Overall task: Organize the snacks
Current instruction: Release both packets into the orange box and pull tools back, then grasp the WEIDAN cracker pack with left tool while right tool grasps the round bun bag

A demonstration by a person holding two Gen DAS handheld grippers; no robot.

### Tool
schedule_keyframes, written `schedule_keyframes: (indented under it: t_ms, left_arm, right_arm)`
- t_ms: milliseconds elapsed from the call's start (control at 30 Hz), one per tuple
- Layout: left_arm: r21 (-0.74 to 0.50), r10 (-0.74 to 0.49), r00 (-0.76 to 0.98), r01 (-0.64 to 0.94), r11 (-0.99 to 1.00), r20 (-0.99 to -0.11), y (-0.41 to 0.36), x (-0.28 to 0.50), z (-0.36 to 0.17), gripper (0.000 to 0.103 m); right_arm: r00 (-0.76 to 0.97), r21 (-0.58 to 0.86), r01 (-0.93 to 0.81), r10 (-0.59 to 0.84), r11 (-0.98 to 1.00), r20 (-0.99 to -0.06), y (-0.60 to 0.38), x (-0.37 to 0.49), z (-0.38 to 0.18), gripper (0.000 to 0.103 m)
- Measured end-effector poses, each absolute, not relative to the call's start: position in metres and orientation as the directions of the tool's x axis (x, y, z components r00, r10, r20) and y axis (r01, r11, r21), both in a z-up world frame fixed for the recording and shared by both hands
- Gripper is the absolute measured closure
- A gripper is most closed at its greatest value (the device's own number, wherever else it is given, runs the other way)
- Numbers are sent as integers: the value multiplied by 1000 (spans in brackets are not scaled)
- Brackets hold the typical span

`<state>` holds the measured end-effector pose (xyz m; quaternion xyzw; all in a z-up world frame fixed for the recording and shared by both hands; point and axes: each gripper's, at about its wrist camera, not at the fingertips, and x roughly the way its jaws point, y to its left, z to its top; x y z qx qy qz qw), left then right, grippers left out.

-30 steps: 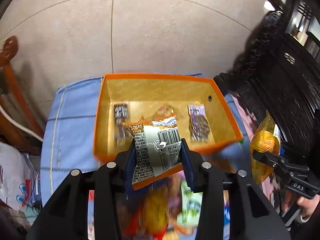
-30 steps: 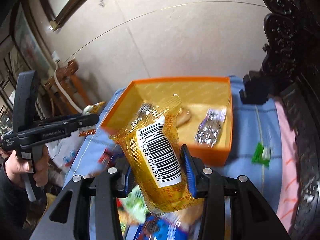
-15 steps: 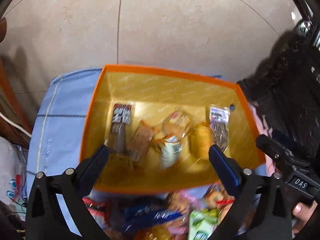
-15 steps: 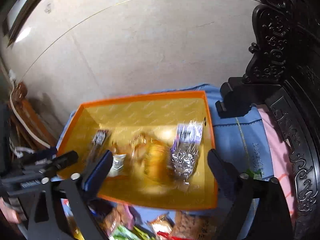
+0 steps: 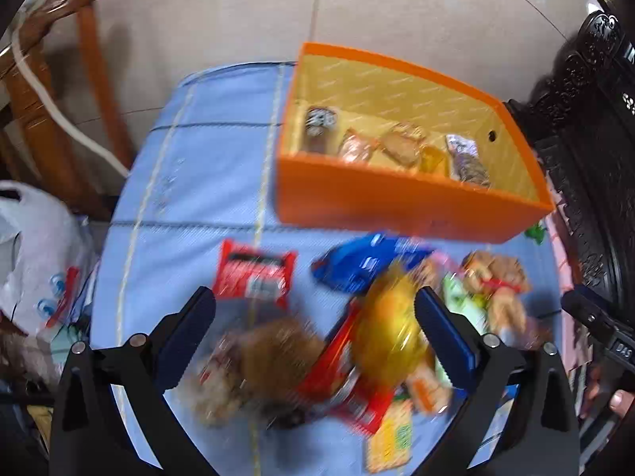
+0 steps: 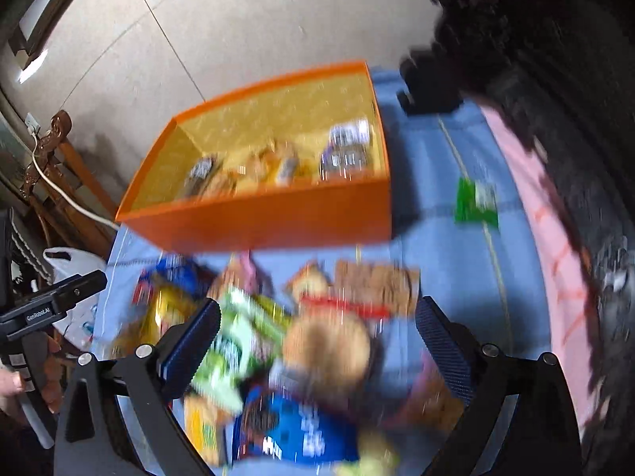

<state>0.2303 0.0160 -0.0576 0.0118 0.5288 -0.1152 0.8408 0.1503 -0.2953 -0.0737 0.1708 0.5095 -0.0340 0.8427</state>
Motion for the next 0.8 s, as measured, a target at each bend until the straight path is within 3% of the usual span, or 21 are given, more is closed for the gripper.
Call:
schedule_keyframes:
  t_ms: [500,800]
  left_arm:
    - [-35,-89,284,192,981,-955,51,143,-119,5]
    - [-50,-97,213,214,975,-972,42,124,-137,5]
  right_arm:
    - [329,239,221,158,945,-931,-270,63,-121,4]
    - [296,-46,72,-66,996,-953,-258,55,-137,4]
